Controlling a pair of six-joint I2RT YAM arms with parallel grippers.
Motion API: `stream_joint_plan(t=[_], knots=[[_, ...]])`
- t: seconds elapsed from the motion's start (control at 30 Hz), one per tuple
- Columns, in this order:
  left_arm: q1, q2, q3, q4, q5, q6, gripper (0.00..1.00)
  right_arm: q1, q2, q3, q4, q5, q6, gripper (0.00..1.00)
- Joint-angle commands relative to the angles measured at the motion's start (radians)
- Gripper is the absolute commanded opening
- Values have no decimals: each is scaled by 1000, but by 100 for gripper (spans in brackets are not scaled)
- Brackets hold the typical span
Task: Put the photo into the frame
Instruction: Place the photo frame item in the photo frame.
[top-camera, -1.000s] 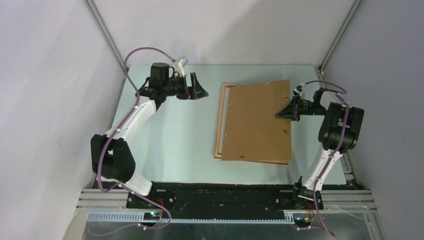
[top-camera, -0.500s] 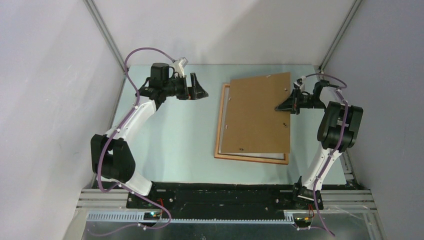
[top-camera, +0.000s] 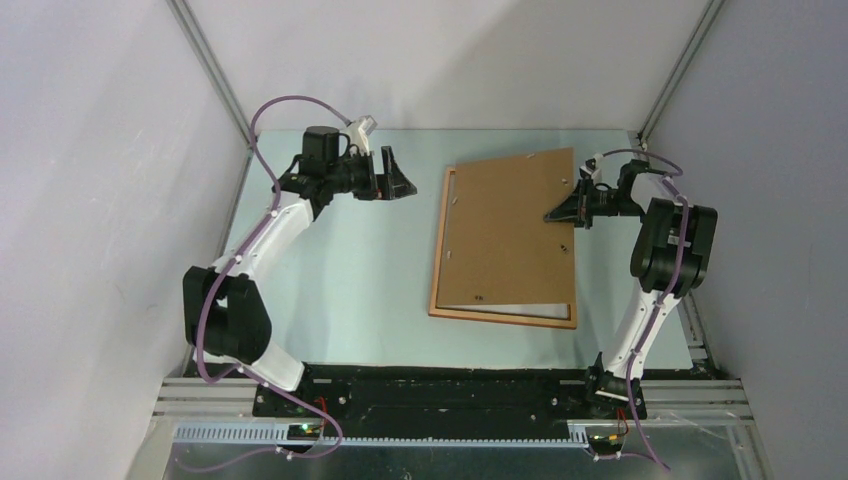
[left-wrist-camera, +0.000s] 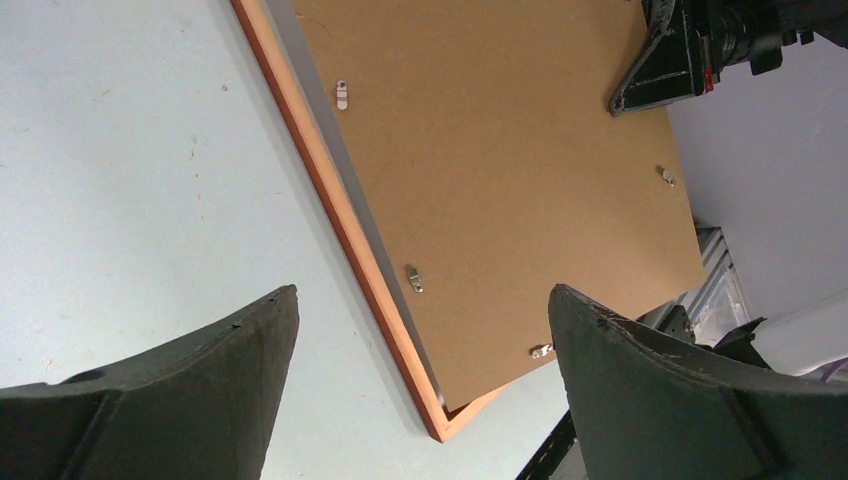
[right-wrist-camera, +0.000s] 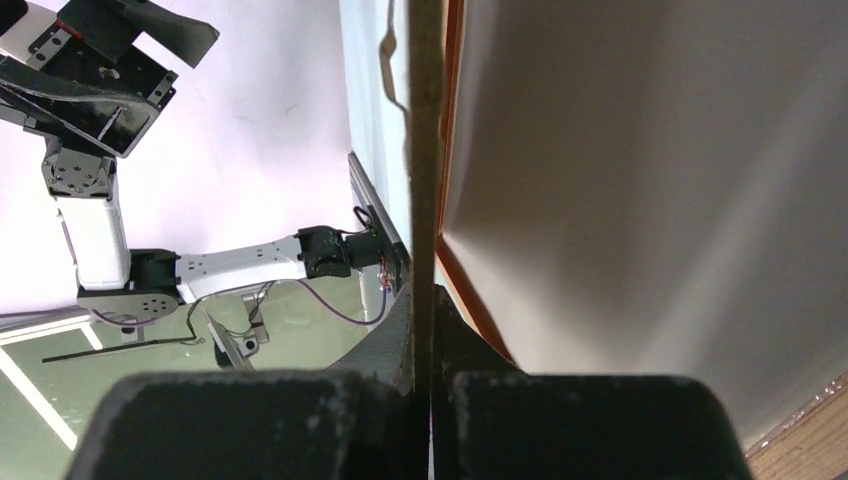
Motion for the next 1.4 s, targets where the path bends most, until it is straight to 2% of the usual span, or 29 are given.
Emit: stream_joint_plan(t=[0.0, 1.37], knots=[[2, 2, 10, 16, -12, 22, 98, 13, 4, 41, 24, -108, 44, 0], [-1, -8, -9, 17, -23, 31, 98, 35, 75, 76, 0, -117, 17, 0]])
